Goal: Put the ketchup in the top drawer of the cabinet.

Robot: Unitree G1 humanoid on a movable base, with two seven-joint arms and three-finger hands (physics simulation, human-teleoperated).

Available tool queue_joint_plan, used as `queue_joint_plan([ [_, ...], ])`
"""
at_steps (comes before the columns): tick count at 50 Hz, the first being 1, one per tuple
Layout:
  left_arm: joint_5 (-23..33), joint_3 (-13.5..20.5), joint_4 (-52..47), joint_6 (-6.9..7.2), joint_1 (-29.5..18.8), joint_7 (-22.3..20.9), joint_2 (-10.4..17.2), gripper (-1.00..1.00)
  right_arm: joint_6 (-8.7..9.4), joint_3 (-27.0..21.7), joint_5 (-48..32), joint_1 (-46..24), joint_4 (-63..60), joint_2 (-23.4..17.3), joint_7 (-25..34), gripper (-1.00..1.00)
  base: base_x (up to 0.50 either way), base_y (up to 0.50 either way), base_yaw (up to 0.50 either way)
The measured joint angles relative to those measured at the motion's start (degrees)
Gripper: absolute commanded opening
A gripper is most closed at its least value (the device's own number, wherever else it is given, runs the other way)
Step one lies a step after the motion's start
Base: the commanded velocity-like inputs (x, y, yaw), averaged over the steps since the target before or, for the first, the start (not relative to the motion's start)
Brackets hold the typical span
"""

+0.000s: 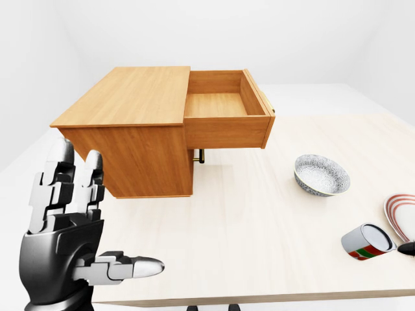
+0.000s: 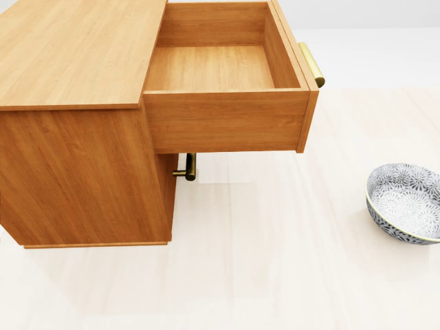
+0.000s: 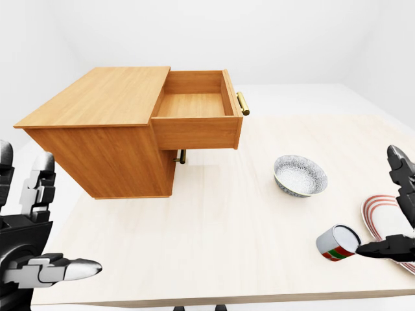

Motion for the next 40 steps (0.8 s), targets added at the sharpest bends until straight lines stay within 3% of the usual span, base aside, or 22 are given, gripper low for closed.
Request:
queue_joint_plan([
  [14,0.40,-0.29,-0.04,0.00,-0.05,0.01,-0.03,1.00,0.00,2.10,1.41,1.91,5.37,3.20,0.00,1.00,0.00,0.00,0.00],
  [40,1.06,-1.15,0.43,0.00,0.08,0.39,0.19,1.00,0.00,3.15,4.84,4.52,15.68,4.56,0.00,1.00,0.00,0.00,0.00],
])
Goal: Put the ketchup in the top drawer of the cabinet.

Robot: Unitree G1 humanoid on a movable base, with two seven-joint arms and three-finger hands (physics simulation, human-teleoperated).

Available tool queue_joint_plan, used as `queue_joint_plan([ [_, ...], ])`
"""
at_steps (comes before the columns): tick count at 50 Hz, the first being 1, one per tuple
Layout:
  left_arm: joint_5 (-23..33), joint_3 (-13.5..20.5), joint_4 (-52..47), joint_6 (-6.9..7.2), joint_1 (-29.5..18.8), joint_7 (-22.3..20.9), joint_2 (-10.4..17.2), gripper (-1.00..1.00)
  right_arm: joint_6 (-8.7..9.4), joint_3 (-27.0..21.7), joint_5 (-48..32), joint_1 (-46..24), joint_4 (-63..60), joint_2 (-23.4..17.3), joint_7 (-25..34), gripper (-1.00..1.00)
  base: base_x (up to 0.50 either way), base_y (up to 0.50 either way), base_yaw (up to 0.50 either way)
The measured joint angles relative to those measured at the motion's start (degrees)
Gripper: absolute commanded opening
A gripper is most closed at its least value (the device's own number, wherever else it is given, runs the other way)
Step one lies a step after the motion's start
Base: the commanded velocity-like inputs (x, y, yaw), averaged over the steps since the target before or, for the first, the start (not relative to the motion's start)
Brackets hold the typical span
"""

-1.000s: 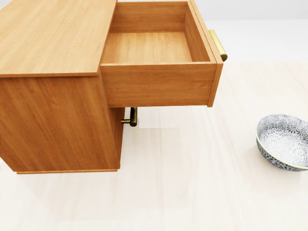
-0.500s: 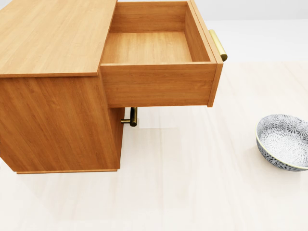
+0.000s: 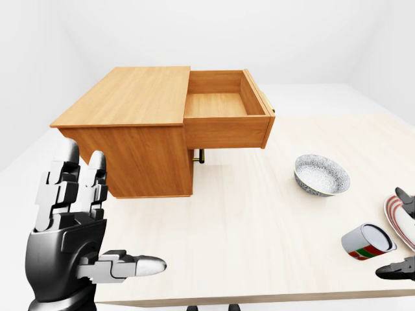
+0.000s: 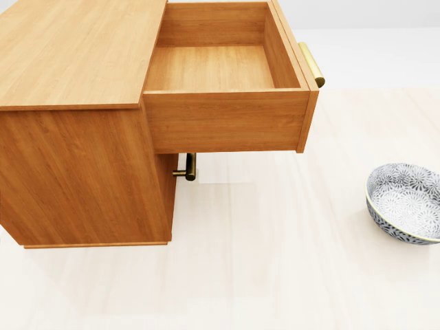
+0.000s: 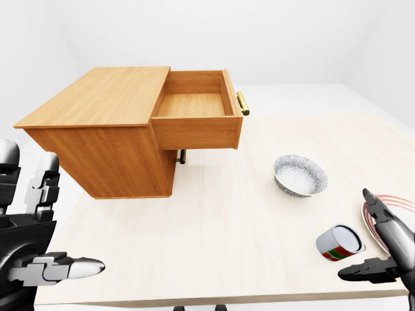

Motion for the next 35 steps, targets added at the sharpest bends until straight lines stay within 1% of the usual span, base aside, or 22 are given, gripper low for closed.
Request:
queue_joint_plan([
  [10,0.11,-0.08,0.22,0.00,-0.01,0.07,0.02,1.00,0.00,0.34,1.49,0.78,4.58,0.10,0.00,1.00,0.00,0.00,0.00],
  [24,0.19,-0.14,0.42,0.00,-0.25,0.36,0.16,1.00,0.00,2.00,2.91,0.57,10.90,-1.55,0.00,1.00,0.00,0.00,0.00],
  [35,0.39,-0.41,0.69,0.00,-0.21,0.47,0.22,1.00,0.00,3.14,3.20,0.51,13.51,-2.41,0.00,1.00,0.00,0.00,0.00],
])
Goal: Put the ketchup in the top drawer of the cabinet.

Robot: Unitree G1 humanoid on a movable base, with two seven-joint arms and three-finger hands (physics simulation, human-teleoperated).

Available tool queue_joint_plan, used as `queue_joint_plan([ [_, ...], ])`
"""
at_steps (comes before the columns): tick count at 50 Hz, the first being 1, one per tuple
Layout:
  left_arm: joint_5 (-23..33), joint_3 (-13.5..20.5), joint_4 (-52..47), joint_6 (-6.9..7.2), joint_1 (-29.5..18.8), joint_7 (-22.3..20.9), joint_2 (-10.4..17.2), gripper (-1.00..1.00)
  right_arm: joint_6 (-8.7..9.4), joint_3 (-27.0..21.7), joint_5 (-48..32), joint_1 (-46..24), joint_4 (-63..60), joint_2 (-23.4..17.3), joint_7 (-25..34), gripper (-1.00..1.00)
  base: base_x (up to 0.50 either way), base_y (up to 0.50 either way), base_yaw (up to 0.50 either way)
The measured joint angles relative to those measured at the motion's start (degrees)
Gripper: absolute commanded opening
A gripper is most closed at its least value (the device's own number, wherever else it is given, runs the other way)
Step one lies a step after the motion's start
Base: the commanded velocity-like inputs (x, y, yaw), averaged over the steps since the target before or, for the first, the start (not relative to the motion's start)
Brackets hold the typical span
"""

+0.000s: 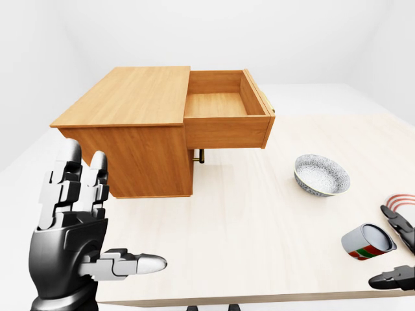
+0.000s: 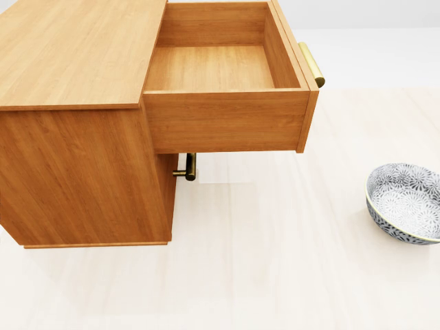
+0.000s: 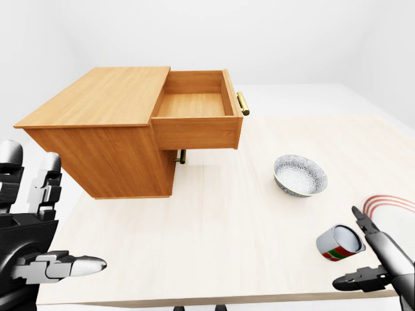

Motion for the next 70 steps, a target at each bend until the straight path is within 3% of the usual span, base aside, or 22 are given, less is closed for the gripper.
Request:
queue_joint_plan([
  [30,0.36,-0.49,0.68,0.00,-0.20,0.45,0.31,1.00,0.00,1.80,0.42,-0.13,4.04,-0.57,0.00,1.00,0.00,0.00,0.00],
  [40,0.48,-0.61,0.81,0.00,-0.17,0.52,0.31,1.00,-0.01,2.21,1.38,-0.81,5.87,-2.22,-0.03,1.00,0.00,0.00,0.00],
  [52,0.56,-0.66,0.84,0.00,-0.16,0.61,0.34,1.00,0.00,3.46,3.01,-1.12,10.88,-6.96,-0.02,1.00,0.00,0.00,0.00],
  [55,0.66,-0.76,0.94,0.00,-0.15,0.64,0.33,1.00,0.00,3.87,3.47,-1.16,12.37,-8.92,-0.01,0.47,0.00,0.00,0.00],
  [56,0.70,-0.80,0.98,0.00,-0.14,0.65,0.33,1.00,0.00,3.86,3.86,-1.30,12.42,-9.47,0.01,-0.37,0.00,0.00,0.00],
  [57,0.74,-0.84,1.01,0.00,-0.13,0.66,0.33,1.00,0.00,4.02,4.36,-1.43,12.48,-9.77,-0.04,-0.84,0.00,0.00,0.00],
  [58,0.78,-0.88,1.06,0.00,-0.14,0.67,0.34,1.00,0.00,4.18,4.80,-1.73,12.51,-9.88,-0.03,-1.00,0.00,0.00,0.00],
  [70,0.87,-1.02,1.23,0.00,-0.12,0.78,0.42,1.00,0.00,5.66,7.22,-3.27,16.45,-10.42,-0.02,-1.00,0.00,0.00,0.00],
])
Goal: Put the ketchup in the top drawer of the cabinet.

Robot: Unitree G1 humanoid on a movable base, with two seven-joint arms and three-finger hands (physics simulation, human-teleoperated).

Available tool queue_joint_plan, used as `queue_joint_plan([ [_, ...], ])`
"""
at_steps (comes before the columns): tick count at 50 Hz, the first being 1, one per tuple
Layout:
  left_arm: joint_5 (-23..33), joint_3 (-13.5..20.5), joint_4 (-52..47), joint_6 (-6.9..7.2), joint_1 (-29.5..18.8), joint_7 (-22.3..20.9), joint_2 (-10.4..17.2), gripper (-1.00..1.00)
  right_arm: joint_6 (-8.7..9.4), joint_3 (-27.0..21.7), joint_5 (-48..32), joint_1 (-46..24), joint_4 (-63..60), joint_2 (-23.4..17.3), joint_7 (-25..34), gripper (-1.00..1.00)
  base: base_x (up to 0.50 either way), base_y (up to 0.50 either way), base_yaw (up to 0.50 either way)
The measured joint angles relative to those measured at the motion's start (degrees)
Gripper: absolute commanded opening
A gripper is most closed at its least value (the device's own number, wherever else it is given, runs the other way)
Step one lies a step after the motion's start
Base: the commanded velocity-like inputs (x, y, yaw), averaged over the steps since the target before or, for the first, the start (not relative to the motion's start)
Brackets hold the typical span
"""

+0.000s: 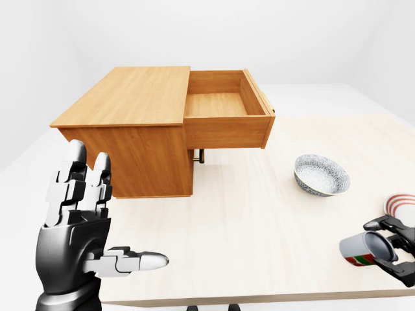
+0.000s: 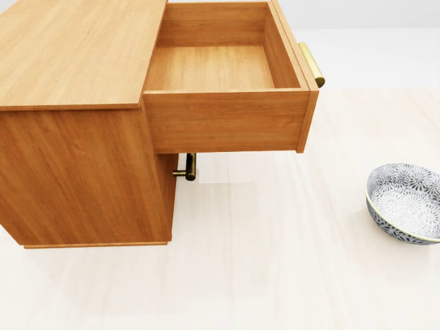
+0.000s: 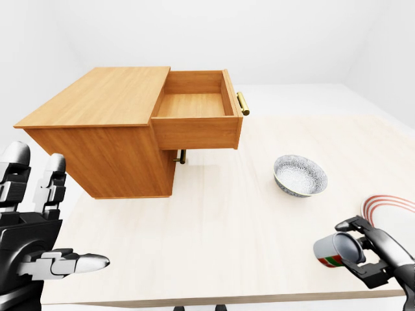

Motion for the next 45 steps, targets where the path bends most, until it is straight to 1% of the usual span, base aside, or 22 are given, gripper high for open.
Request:
queue_joint_plan([
  [11,0.13,-0.14,0.24,0.00,-0.14,0.16,0.07,1.00,-0.01,0.51,1.00,1.01,-0.55,-0.23,-0.08,-1.00,0.00,0.00,0.00],
  [14,0.21,-0.27,0.36,0.00,-0.16,0.21,0.10,1.00,-0.01,0.25,0.36,1.53,-1.89,0.62,-0.11,-1.00,0.00,0.00,0.00],
  [17,0.27,-0.37,0.43,0.00,-0.16,0.27,0.14,1.00,-0.01,-0.33,-0.90,2.28,-4.26,2.32,-0.01,-1.00,0.00,0.00,0.00],
  [24,0.29,-0.49,0.44,0.00,-0.10,0.33,0.20,1.00,0.00,-2.38,-4.82,3.78,-15.27,6.68,0.02,-1.00,0.00,0.00,0.00],
  [29,0.27,-0.49,0.41,0.00,-0.06,0.34,0.21,1.00,0.00,-4.00,-9.69,3.07,-26.63,7.95,0.02,-1.00,0.00,0.00,0.00],
  [32,0.23,-0.47,0.31,0.00,-0.04,0.34,0.20,1.00,0.00,-4.51,-12.97,1.70,-33.02,7.41,0.02,-1.00,0.00,0.00,0.00],
  [35,0.19,-0.43,0.18,0.00,0.01,0.31,0.19,1.00,0.00,-4.18,-15.40,0.41,-38.37,5.84,0.02,-1.00,0.00,0.00,0.00],
  [41,-0.03,-0.16,-0.07,0.00,0.08,0.16,0.12,1.00,0.00,-1.41,-18.01,-2.50,-46.70,1.11,0.02,-1.00,0.00,0.00,0.00],
  [45,-0.12,-0.01,-0.18,0.00,0.02,0.09,0.08,1.00,0.01,1.14,-19.59,-5.40,-50.51,-1.34,0.02,-1.00,0.00,0.00,0.00],
])
